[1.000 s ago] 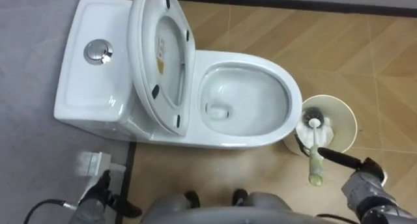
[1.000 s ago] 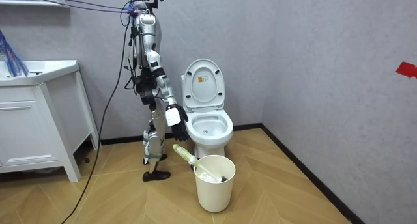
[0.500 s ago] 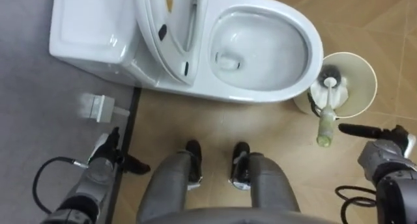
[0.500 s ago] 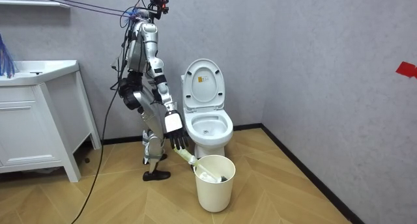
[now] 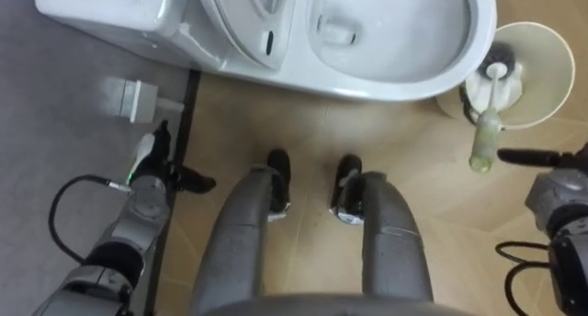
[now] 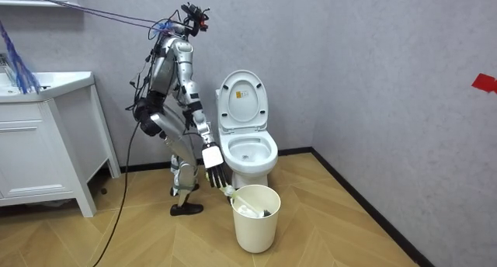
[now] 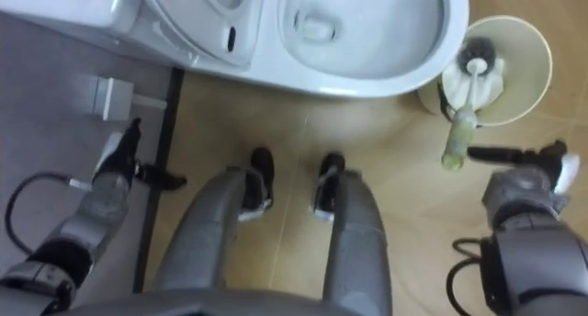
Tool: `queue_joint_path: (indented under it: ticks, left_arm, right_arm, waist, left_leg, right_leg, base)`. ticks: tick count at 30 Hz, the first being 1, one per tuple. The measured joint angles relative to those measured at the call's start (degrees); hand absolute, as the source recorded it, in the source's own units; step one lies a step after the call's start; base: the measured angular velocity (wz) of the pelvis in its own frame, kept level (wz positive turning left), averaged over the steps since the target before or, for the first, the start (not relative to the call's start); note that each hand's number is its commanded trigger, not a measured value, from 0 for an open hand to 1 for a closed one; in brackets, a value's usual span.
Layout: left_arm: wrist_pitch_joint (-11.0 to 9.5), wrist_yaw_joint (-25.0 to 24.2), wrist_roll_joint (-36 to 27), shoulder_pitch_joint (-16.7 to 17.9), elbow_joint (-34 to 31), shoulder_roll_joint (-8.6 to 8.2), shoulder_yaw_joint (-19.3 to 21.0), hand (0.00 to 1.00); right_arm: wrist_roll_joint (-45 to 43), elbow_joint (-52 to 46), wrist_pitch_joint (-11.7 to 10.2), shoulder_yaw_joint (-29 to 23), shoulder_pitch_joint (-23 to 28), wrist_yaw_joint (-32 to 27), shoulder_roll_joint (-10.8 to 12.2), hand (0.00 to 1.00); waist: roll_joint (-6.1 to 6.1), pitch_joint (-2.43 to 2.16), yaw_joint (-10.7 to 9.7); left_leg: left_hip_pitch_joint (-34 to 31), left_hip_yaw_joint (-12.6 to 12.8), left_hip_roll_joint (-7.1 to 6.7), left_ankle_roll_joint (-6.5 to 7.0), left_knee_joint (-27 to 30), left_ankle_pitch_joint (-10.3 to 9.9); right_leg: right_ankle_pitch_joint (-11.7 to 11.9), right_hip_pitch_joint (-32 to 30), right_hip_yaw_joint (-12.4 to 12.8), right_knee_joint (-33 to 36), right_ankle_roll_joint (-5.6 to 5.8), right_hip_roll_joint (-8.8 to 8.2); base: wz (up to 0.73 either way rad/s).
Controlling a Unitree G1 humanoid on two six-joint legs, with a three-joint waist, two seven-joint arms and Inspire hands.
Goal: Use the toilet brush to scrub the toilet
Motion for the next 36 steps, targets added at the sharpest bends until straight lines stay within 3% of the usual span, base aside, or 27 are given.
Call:
queue_joint_path:
  ticks: [6, 12, 19, 27, 36]
  left_arm:
    - [-0.09, 1.91, -0.27, -1.12, -0.24, 0.14, -1.0, 0.0]
    - [-0.09, 4.64, -0.19, -0.72, -2.21, 0.13, -2.17, 0.0]
    - [-1.06, 7.47, -2.5, 1.63, -4.95, 0.16, -3.14, 0.0]
    - [-1.41, 7.51, -2.52, 2.58, -4.64, 0.18, -3.44, 0.0]
    - [-1.25, 7.49, -2.47, 3.7, -4.38, 0.55, -3.57, 0.0]
  right_arm:
    - [4.69, -2.02, -0.06, 0.74, -0.69, 0.36, 0.08, 0.0]
    - [9.92, -7.31, -0.07, 0.66, -1.63, -0.98, 0.09, 0.0]
    - [21.31, -12.12, -0.93, 0.38, -1.57, -1.73, 0.1, 0.0]
    - [22.57, -11.6, -2.57, 0.54, 0.02, -1.23, 0.09, 0.0]
    - [21.64, -6.06, -2.44, 0.88, 2.0, 0.53, 0.1, 0.0]
  waist:
    - [0.16, -0.03, 1.44]
    - [-0.11, 0.03, 0.73]
    - [-0.5, -0.14, -0.19]
    - [-0.52, -0.15, -0.69]
    - [-0.2, -0.35, -0.35]
  left_leg:
    - [-3.95, 0.09, -0.04, 0.03, 2.48, -0.3]
    - [-4.33, 0.81, -0.06, 0.16, 4.92, -1.29]
    - [-3.71, 0.9, 1.17, 0.17, 4.84, -1.25]
    - [-2.12, 0.91, 1.09, 0.23, 3.93, -1.26]
    - [-2.03, 0.88, 0.9, 0.24, 4.01, -1.26]
  right_leg:
    - [-0.49, -4.15, 0.33, 2.78, -0.18, -0.15]
    - [-1.72, -5.05, 0.67, 6.09, -0.47, -1.1]
    - [-0.93, -3.74, -0.08, 4.37, -0.75, -0.56]
    - [-0.54, -1.99, -0.28, 3.1, -0.48, -0.02]
    - [-0.58, -2.02, -0.23, 3.42, -0.48, -0.24]
  base:
    - [0.01]
    - [0.0]
    - [-0.06]
    - [-0.01]
    - [0.0]
